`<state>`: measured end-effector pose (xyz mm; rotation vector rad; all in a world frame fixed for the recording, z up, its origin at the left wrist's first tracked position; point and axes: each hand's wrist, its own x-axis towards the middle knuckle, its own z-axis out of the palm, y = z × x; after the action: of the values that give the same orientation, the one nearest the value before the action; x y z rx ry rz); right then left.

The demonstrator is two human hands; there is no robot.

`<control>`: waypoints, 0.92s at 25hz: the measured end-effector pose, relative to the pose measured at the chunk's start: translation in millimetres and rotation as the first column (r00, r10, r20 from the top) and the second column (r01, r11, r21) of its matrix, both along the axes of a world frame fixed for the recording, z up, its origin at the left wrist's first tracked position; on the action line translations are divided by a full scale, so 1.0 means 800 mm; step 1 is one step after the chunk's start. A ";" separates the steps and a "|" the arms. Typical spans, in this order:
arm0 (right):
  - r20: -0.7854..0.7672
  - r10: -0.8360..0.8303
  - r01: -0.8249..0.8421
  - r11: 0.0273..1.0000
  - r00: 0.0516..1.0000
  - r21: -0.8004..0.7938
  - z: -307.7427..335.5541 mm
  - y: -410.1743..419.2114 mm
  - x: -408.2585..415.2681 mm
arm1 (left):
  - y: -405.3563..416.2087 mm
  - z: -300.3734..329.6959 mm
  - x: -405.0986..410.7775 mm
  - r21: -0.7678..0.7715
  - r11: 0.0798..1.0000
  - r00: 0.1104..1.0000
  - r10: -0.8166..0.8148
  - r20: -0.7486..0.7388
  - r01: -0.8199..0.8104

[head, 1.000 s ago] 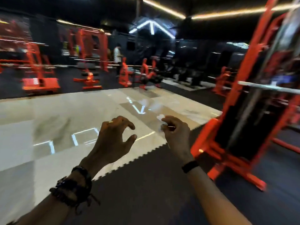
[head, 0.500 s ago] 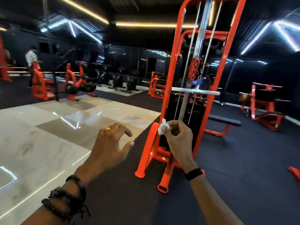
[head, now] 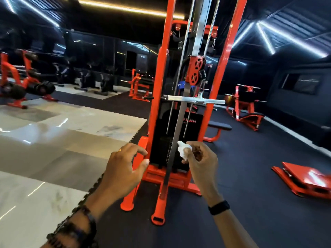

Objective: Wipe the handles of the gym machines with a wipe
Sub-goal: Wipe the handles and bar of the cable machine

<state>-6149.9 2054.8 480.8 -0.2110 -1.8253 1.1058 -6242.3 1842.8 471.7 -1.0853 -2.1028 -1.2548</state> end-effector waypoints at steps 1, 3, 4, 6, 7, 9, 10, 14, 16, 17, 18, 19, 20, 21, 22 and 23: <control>-0.020 -0.001 0.002 1.000 1.000 0.004 0.001 0.016 -0.020 | 0.019 -0.004 -0.024 0.000 1.000 1.000 -0.014 0.010 0.014; -0.074 -0.023 0.024 1.000 0.997 0.016 0.003 0.053 -0.067 | 0.057 -0.003 -0.073 -0.009 0.999 0.999 -0.045 -0.001 0.045; -0.102 -0.036 0.038 0.999 0.994 0.018 0.007 0.071 -0.092 | 0.077 0.001 -0.099 -0.018 0.998 0.999 -0.052 -0.012 0.052; -0.133 -0.042 0.044 0.999 0.990 0.012 0.021 0.108 -0.141 | 0.119 0.023 -0.150 -0.027 0.998 0.998 -0.061 -0.027 0.060; -0.149 -0.045 0.047 0.999 0.988 0.009 0.031 0.127 -0.165 | 0.141 0.039 -0.178 -0.032 0.997 0.997 -0.070 -0.032 0.069; -0.187 -0.052 0.057 0.998 0.981 0.021 0.046 0.159 -0.202 | 0.180 0.067 -0.225 -0.029 0.996 0.995 -0.090 -0.054 0.088; -0.201 -0.067 0.075 0.997 0.977 0.028 0.052 0.177 -0.222 | 0.202 0.077 -0.248 -0.008 0.996 0.994 -0.092 -0.064 0.092; -0.239 -0.124 0.118 0.992 0.963 -0.040 0.055 0.236 -0.297 | 0.268 0.070 -0.333 0.057 0.993 0.994 -0.105 -0.012 0.106; -0.221 -0.134 0.134 0.991 0.966 -0.012 0.048 0.251 -0.331 | 0.294 0.060 -0.373 0.077 0.991 0.994 -0.110 0.019 0.108; -0.211 -0.141 0.143 0.990 0.967 -0.005 0.046 0.257 -0.346 | 0.305 0.059 -0.390 0.106 0.988 0.992 -0.117 0.038 0.112; -0.209 -0.152 0.155 0.988 0.966 -0.002 0.042 0.265 -0.364 | 0.318 0.057 -0.409 0.137 0.984 0.991 -0.123 0.060 0.114; -0.213 -0.165 0.169 0.986 0.963 -0.001 0.037 0.273 -0.383 | 0.330 0.055 -0.427 0.165 0.979 0.988 -0.133 0.082 0.118; -0.217 -0.177 0.180 0.984 0.960 -0.003 0.034 0.280 -0.402 | 0.341 0.054 -0.446 0.184 0.975 0.985 -0.145 0.096 0.126; -0.216 -0.192 0.195 0.981 0.957 -0.004 0.031 0.287 -0.422 | 0.353 0.052 -0.467 0.198 0.970 0.982 -0.163 0.098 0.141; -0.216 -0.210 0.216 0.976 0.953 0.001 0.029 0.294 -0.440 | 0.367 0.050 -0.488 0.211 0.964 0.978 -0.186 0.097 0.163; -0.215 -0.231 0.238 0.971 0.949 0.007 0.028 0.303 -0.456 | 0.380 0.049 -0.509 0.219 0.957 0.971 -0.217 0.104 0.190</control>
<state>-6515.0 2297.2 503.1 -0.2729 -1.5811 0.8946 -6649.5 2146.5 511.3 -1.1783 -1.9316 -1.6421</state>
